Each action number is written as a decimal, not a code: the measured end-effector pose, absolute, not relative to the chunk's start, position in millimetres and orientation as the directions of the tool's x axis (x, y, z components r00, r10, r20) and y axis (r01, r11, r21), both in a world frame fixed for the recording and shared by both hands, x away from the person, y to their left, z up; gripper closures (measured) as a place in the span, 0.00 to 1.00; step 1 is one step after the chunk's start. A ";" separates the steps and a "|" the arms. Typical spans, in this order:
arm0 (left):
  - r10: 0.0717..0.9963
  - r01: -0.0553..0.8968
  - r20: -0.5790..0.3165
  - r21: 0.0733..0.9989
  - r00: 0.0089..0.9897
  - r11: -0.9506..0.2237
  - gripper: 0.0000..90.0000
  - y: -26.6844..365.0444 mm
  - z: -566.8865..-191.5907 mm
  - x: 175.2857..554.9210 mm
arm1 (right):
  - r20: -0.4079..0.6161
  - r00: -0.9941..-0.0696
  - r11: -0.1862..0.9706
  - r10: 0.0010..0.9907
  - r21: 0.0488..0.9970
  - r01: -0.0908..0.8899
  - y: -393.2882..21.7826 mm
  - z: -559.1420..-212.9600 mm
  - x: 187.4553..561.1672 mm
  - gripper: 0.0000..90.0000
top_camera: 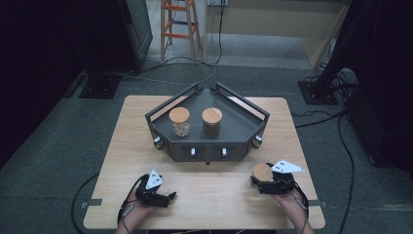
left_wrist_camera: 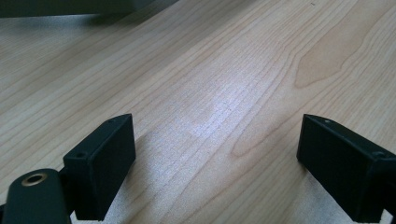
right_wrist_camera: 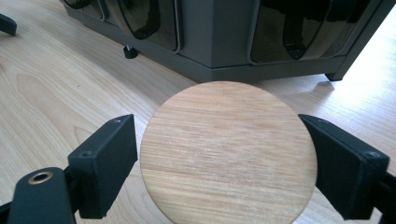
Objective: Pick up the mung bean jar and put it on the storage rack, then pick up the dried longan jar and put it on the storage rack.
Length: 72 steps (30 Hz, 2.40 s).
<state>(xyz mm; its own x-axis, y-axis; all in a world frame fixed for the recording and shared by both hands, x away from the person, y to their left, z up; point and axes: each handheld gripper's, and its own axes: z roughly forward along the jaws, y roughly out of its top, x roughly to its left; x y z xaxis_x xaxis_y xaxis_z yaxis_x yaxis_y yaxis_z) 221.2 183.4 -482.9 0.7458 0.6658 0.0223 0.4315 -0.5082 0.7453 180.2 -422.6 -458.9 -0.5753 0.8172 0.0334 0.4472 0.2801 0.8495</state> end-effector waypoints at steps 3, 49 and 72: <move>0.666 0.432 0.022 0.745 0.746 -0.508 0.13 183.4 -482.9 221.3 | 0.031 -0.575 0.284 0.818 0.847 0.450 -422.0 -459.9 180.7 0.16; 0.666 0.433 0.020 0.745 0.746 -0.507 0.13 183.4 -482.9 221.4 | 0.052 -0.549 0.276 0.834 0.823 0.497 -414.5 -473.5 188.3 0.16; 0.666 0.433 0.020 0.745 0.746 -0.508 0.13 183.4 -482.8 221.4 | 0.065 -0.526 0.275 0.848 0.796 0.540 -405.4 -480.8 198.0 0.25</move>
